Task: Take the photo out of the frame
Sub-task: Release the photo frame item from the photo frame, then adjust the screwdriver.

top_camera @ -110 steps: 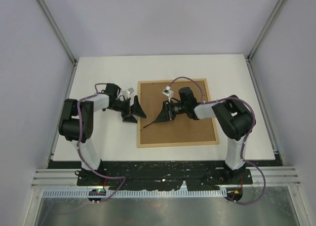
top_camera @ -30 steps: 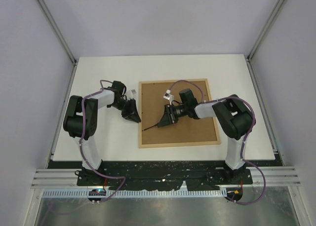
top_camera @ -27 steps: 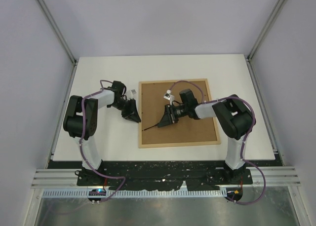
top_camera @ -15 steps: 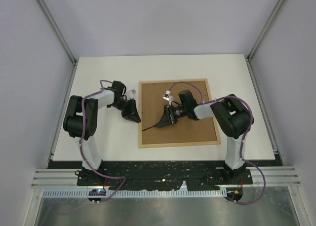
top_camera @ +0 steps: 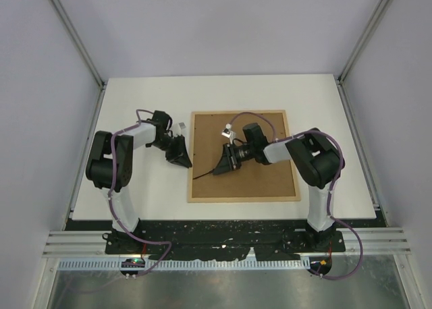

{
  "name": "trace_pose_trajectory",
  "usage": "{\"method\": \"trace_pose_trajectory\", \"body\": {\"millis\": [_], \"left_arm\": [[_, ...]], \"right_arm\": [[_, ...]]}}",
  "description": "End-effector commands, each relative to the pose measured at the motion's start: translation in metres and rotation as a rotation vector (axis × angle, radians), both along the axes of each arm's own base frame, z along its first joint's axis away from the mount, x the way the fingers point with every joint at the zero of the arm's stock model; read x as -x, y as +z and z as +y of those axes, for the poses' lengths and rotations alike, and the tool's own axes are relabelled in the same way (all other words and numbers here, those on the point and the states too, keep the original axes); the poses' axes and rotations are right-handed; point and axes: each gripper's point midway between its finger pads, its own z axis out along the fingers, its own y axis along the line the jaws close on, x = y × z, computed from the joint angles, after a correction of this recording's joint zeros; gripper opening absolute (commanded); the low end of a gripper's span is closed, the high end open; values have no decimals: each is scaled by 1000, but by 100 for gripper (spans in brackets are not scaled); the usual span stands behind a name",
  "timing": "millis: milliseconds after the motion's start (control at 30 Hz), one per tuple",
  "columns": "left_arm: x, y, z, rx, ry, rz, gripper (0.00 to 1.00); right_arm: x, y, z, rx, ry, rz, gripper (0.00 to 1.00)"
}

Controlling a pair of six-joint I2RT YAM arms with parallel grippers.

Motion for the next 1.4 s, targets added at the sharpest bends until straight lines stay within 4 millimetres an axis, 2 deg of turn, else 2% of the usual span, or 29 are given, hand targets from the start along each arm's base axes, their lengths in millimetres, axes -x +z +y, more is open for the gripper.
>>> {"method": "trace_pose_trajectory", "body": {"millis": [0, 33, 67, 100, 133, 167, 200, 233, 267, 300, 400, 467, 533, 633, 700, 733, 767, 800, 833, 867, 900, 933, 967, 1033, 1133, 1267, 1367], "left_arm": [[5, -31, 16, -139, -7, -15, 0], [5, -31, 16, -140, -6, -16, 0], [4, -30, 16, -141, -6, -21, 0], [5, -31, 17, -144, -3, -18, 0], [4, -30, 17, -146, -3, -25, 0], [3, -31, 17, -149, -3, -25, 0], [3, -31, 17, -151, -3, -28, 0], [4, -31, 17, -155, -4, -27, 0], [4, -30, 17, -155, -4, -32, 0], [4, -30, 17, -156, -6, -34, 0], [3, -29, 17, -159, -6, -43, 0], [4, -29, 18, -164, -6, -47, 0], [3, -28, 19, -169, -4, -52, 0], [2, -25, 19, -166, -5, -60, 0], [0, -20, 17, -154, -7, -71, 0], [-2, -18, 16, -153, -8, -79, 0], [-2, -16, 17, -153, -7, -86, 0], [-2, -15, 16, -151, -9, -88, 0], [-2, -13, 15, -149, -11, -97, 5], [-2, -12, 15, -151, -13, -101, 11], [-2, -12, 15, -152, -18, -107, 16], [-3, -12, 15, -155, -21, -111, 20], [-3, -11, 15, -155, -25, -114, 25], [-6, -8, 15, -158, -33, -128, 31], [-13, 9, 15, -149, -53, -193, 43], [-26, 53, 6, -76, -97, -376, 56], [-32, 94, -18, 87, -181, -504, 62]], "right_arm": [[2, -18, 20, 117, -39, -42, 8], [-6, -11, 27, 127, -52, -94, 8], [-5, -12, 26, 165, -56, -79, 8], [-14, 2, 34, 169, -72, -139, 8], [-13, 6, 36, 188, -77, -141, 8], [-21, 22, 45, 189, -93, -182, 8], [-15, 23, 47, 223, -85, -159, 8], [-25, 37, 56, 238, -108, -186, 8], [-20, 39, 60, 271, -97, -169, 8], [-25, 51, 69, 269, -105, -190, 8], [-16, 77, 93, 252, -76, -171, 8], [-12, 87, 102, 243, -61, -168, 8], [-11, 89, 103, 248, -53, -178, 8], [-24, 87, 89, 261, -76, -215, 8], [-48, 93, 65, 253, -138, -233, 8], [-53, 91, 56, 257, -156, -227, 8], [-68, 97, 42, 242, -189, -256, 8], [-72, 92, 33, 254, -206, -263, 8], [-86, 98, 20, 249, -232, -315, 8], [-91, 90, 11, 272, -250, -329, 8], [-104, 95, 1, 266, -276, -377, 8], [-106, 85, -7, 288, -291, -378, 8], [-115, 84, -14, 292, -313, -408, 8], [-118, 78, -22, 295, -329, -396, 8], [-117, 91, -25, 231, -314, -349, 8], [-116, 122, -37, 111, -295, -271, 8], [-104, 142, -40, 7, -238, -189, 8]]}}
